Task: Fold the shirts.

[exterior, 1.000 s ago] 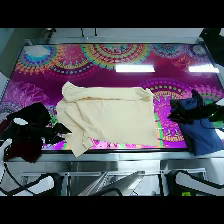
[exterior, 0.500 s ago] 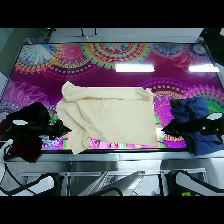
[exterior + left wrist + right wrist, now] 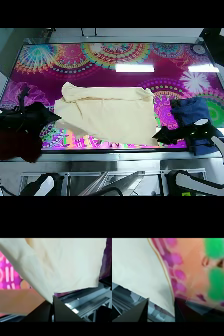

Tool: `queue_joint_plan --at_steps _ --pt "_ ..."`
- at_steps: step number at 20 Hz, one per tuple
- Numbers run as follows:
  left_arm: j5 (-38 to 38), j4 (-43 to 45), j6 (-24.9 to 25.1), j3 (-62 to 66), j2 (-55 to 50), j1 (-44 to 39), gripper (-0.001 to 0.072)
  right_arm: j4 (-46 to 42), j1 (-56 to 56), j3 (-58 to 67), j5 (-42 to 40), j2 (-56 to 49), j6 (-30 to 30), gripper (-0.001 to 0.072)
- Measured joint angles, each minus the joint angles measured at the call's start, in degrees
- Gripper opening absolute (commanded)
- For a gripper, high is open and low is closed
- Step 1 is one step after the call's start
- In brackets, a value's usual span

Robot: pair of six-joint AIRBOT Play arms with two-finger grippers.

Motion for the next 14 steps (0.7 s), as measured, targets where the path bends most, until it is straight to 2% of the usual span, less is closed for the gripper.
queue_joint_plan --at_steps 1,2,3,4,8,11,14 --pt "0.0 0.3 -0.3 0.3 1.7 0.0 0.0013 0.4 1.8 -0.1 -0.8 -0.7 -0.1 0.0267" --pt "0.0 0.6 -0.5 0.3 3.1 0.0 0.0013 1.0 3.3 -0.2 -1.3 -1.2 -0.3 0.0181" --pt "-0.1 0.7 -0.5 0.3 4.1 0.0 0.0013 1.2 4.8 -0.2 -1.9 -1.6 -0.5 0.0061" --pt "-0.1 1.0 -0.9 0.2 5.0 0.0 0.0013 1.2 5.9 -0.2 -2.6 -1.9 -0.8 0.0015" --pt "-1.4 3.1 -1.5 -0.1 6.0 0.0 0.0013 1.1 7.7 0.4 -3.3 -0.3 -1.4 0.0015" --pt "-2.4 10.2 -4.3 -0.1 7.0 0.0 0.0013 -3.2 6.0 0.7 -3.0 3.5 1.4 0.0015" --pt "-2.7 18.4 -7.5 -0.1 7.6 0.0 0.0013 -4.9 2.2 0.9 0.8 8.0 3.9 0.0015"
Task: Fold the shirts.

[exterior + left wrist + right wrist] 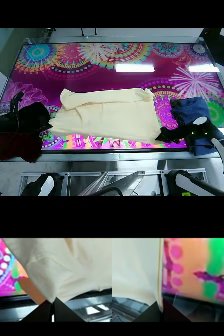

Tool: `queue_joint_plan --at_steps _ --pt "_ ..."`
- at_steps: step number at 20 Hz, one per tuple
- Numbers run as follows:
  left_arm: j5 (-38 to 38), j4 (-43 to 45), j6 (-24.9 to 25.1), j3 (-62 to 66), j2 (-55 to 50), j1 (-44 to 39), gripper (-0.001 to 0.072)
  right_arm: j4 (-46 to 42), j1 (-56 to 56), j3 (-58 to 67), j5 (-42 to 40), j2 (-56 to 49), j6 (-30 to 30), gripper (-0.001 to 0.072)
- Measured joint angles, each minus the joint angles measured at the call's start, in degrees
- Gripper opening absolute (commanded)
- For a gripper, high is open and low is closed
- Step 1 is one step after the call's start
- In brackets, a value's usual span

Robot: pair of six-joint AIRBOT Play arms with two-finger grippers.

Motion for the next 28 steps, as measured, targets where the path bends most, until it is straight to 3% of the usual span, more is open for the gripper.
queue_joint_plan --at_steps 3,9,14,19,20,21,22,23,24,25,26,28 --pt "-0.3 5.2 -1.6 0.0 -0.7 0.0 0.0013 2.3 -3.5 0.3 2.6 4.1 0.0 0.0016" --pt "3.8 4.6 -2.6 6.6 -8.4 -0.1 0.0013 19.2 -3.6 4.6 0.3 2.7 -11.2 0.0016" --pt "6.8 0.5 -1.9 21.5 -22.3 -1.9 0.0013 26.5 2.4 18.2 -7.1 -12.5 -17.4 0.0016" --pt "9.7 -0.5 -1.6 35.3 -38.9 -6.5 0.0013 28.3 6.9 32.8 -12.3 -29.5 -19.1 0.0016" --pt "10.1 -0.7 -1.6 37.9 -42.1 -7.4 0.0014 28.6 7.2 34.8 -12.7 -32.0 -19.3 0.0035" --pt "10.2 -0.7 -1.6 40.2 -44.9 -8.1 0.0016 28.6 7.4 36.4 -13.0 -33.8 -19.3 0.0198" --pt "9.9 -0.9 -1.6 42.7 -47.8 -8.7 0.0017 28.6 7.5 37.7 -13.1 -35.1 -19.5 0.0289" --pt "9.1 -0.9 -1.6 45.0 -50.1 -9.1 0.0161 28.6 7.4 38.9 -12.9 -35.8 -19.5 0.03" --pt "8.0 -0.9 -1.6 47.5 -52.2 -9.3 0.0581 28.5 7.1 40.0 -12.1 -36.1 -19.6 0.0311" --pt "6.8 -0.8 -1.6 49.9 -54.0 -9.4 0.0698 28.1 6.4 41.2 -11.3 -36.0 -19.7 0.0482" --pt "5.6 -0.8 -1.9 52.2 -55.5 -9.2 0.0696 27.1 5.5 42.4 -10.7 -35.6 -19.7 0.0609" --pt "4.1 -0.7 -2.8 56.8 -57.4 -8.3 0.0696 24.7 3.7 44.0 -10.3 -34.7 -18.5 0.0617"
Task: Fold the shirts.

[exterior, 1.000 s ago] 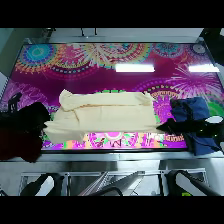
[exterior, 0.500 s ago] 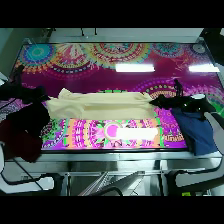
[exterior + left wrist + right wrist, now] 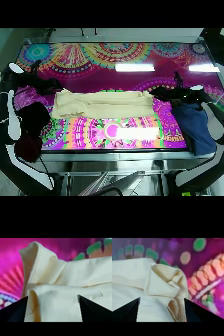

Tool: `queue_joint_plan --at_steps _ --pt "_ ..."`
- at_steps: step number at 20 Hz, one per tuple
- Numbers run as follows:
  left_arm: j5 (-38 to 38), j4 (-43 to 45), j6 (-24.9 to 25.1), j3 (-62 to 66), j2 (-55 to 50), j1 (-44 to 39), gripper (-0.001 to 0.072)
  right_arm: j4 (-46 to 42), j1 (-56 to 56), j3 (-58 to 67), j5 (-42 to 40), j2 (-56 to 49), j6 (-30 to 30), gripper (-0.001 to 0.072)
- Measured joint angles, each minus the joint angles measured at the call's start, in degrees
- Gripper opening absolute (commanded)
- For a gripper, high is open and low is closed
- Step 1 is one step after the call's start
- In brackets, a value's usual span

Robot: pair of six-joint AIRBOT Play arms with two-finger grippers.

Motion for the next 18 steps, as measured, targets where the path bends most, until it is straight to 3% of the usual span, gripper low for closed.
queue_joint_plan --at_steps 5,9,10,11,12,13,14,16,17,18 --pt "-5.3 -0.9 -1.6 8.3 -1.5 0.7 0.0695 -3.6 -1.3 1.3 1.0 -1.8 2.5 0.0617" --pt "-6.3 -3.9 -2.1 7.3 -0.9 -1.2 0.0694 -2.5 1.9 1.6 2.6 -5.4 3.0 0.0608" --pt "-6.4 -4.1 -2.2 6.6 -0.8 -1.8 0.0693 -2.5 2.8 1.7 2.7 -6.1 3.0 0.0477" --pt "-6.4 -4.7 -2.3 5.8 -0.8 -2.7 0.0656 -2.7 3.6 1.7 2.8 -6.7 3.2 0.0241" --pt "-6.4 -5.2 -2.3 5.0 -0.7 -3.6 0.0469 -3.2 4.2 1.6 2.9 -7.2 3.3 0.0066" --pt "-6.4 -5.5 -2.3 4.0 -0.7 -4.9 0.0334 -3.5 4.6 1.5 3.1 -7.5 3.5 0.0016" --pt "-6.3 -5.7 -2.3 3.0 -0.7 -6.2 0.0238 -3.7 4.8 1.6 3.1 -7.6 3.5 0.0016" --pt "-4.3 -6.0 -2.2 0.5 -0.7 -9.7 0.021 -2.8 4.9 1.8 4.0 -7.6 3.4 0.0016" --pt "-2.8 -6.1 -2.0 -0.8 -0.8 -11.6 0.0004 -2.6 4.7 2.1 5.0 -7.3 3.3 0.0016" --pt "-0.9 -6.3 -2.0 -2.0 -0.9 -13.7 0.0013 -2.3 4.5 2.6 6.7 -6.8 3.1 0.0016"
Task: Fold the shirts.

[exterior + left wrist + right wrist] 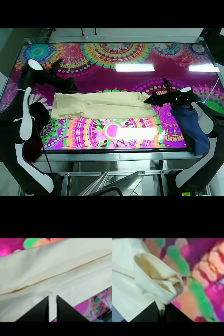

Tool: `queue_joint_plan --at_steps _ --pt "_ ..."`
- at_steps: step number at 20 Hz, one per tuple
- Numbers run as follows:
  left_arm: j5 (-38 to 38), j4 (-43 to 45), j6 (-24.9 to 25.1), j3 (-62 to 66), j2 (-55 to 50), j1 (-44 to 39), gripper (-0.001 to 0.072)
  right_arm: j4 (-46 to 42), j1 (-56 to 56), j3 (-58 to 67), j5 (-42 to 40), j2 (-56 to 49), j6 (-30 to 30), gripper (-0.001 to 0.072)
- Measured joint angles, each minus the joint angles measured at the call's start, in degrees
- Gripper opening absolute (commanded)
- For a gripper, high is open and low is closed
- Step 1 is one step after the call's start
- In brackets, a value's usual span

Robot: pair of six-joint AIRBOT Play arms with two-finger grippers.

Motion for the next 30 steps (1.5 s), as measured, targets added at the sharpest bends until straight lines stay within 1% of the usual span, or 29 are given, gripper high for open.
queue_joint_plan --at_steps 3,6,8,12,14,16,17,19,21,23,27,29,30 --pt "6.8 -0.2 0.2 -2.5 -1.7 -7.9 0.0013 3.9 -0.5 2.1 5.6 4.1 -0.2 0.0016" --pt "11.5 -0.2 0.2 -1.0 -6.0 -16.5 0.0013 5.4 -0.7 3.0 8.1 9.8 -0.3 0.0016" --pt "13.9 -0.1 -1.6 2.1 -10.1 -21.9 0.0013 5.4 -1.0 3.1 8.8 13.8 -0.2 0.0016" --pt "16.2 -2.1 -4.4 11.1 -17.7 -30.5 0.0014 5.5 -2.9 3.7 10.2 20.9 1.2 0.0016" --pt "16.8 -3.2 -5.0 13.6 -19.2 -33.4 0.0013 5.0 -4.2 3.8 11.6 22.9 2.1 0.0016" --pt "17.0 -4.9 -5.3 13.5 -18.2 -34.6 0.0013 4.7 -4.9 3.8 12.4 23.9 2.9 0.0016" --pt "16.8 -5.6 -5.2 13.0 -16.4 -34.3 0.0013 4.5 -5.0 3.9 12.6 24.2 3.3 0.0016" --pt "13.1 -6.2 -3.6 12.4 -12.2 -32.1 0.0013 4.4 -3.8 3.9 12.5 24.5 3.8 0.0016" --pt "8.0 -6.1 -2.4 13.0 -7.0 -27.5 0.0013 4.3 -0.7 3.9 10.7 24.7 3.8 0.0017" --pt "3.8 -6.1 -1.7 13.2 -1.2 -21.7 0.0013 4.3 4.4 3.9 6.8 24.4 4.1 0.0017" --pt "0.7 -5.9 -1.1 11.9 10.1 -7.7 0.0013 4.3 18.4 3.9 -5.4 21.1 4.9 0.0017" --pt "0.1 -6.1 -0.9 10.7 14.4 -1.7 0.0014 4.4 27.3 3.9 -14.6 17.4 4.9 0.0018" --pt "0.0 -6.1 -0.8 9.9 16.0 0.7 0.0013 4.8 31.8 3.9 -20.6 15.1 4.4 0.0022"
